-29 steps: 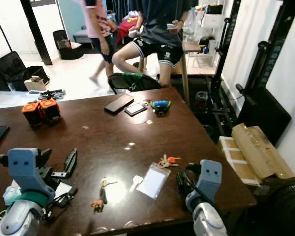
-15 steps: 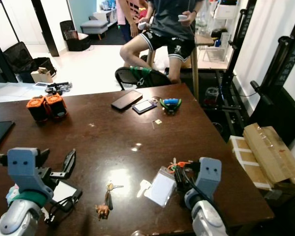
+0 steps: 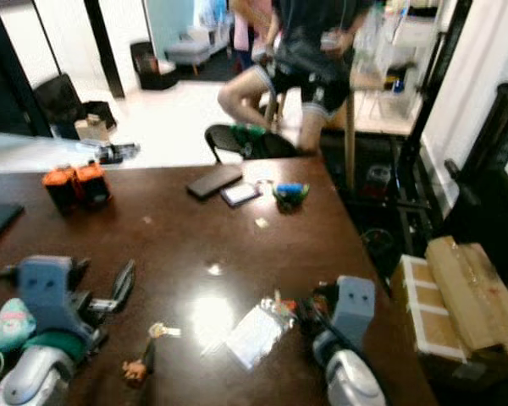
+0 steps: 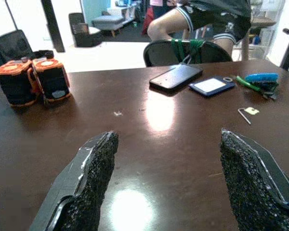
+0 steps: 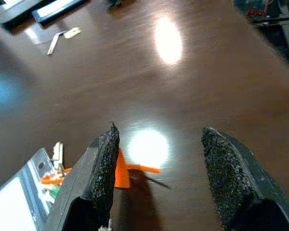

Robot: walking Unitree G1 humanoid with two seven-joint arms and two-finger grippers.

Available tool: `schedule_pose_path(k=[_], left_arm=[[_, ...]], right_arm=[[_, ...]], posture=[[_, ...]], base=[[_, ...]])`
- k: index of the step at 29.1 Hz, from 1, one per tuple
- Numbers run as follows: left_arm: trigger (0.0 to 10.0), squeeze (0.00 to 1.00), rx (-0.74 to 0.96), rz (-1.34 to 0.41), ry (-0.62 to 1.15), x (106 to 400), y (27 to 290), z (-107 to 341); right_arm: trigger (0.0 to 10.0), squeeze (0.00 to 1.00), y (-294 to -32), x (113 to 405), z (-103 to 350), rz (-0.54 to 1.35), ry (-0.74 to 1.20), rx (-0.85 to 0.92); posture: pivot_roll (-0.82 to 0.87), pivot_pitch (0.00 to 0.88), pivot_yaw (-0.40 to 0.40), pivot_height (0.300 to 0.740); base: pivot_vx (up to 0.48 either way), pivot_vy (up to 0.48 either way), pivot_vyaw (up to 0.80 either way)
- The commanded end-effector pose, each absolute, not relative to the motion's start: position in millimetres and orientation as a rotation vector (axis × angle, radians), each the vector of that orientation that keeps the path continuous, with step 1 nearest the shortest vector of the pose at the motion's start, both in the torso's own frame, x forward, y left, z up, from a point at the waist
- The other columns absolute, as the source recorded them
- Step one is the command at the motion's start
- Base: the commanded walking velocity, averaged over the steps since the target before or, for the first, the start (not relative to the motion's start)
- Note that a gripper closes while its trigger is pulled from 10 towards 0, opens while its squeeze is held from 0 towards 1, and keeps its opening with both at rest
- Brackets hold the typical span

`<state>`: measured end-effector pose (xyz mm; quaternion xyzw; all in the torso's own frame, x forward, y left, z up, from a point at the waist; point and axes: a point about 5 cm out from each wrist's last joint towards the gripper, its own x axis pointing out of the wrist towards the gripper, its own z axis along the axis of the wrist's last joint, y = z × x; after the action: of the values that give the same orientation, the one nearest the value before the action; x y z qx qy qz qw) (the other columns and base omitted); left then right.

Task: Hang keys on a hook

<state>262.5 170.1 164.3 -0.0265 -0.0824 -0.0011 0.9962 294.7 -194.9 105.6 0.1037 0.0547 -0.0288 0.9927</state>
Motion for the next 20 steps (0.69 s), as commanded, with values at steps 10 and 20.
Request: schedule_pose_path(k=[10, 20], left_arm=[[10.0, 0.0, -0.14, -0.039, -0.174, 260.9, 165.9, 169.5], [10.0, 0.0, -0.103, -0.062, -0.195, 258.9, 164.1, 170.6]], right_arm=[[10.0, 0.0, -193.8, 289.2, 91.0, -0.067, 0.176, 0.227], [10.0, 0.0, -196.6, 287.0, 90.3, -0.083, 0.176, 0.231]], posture=[[-0.16, 0.037, 0.167, 0.74], [-0.16, 0.04, 0.175, 0.74]], base=[[0.0, 0.24, 0.0], [0.0, 0.192, 0.0]])
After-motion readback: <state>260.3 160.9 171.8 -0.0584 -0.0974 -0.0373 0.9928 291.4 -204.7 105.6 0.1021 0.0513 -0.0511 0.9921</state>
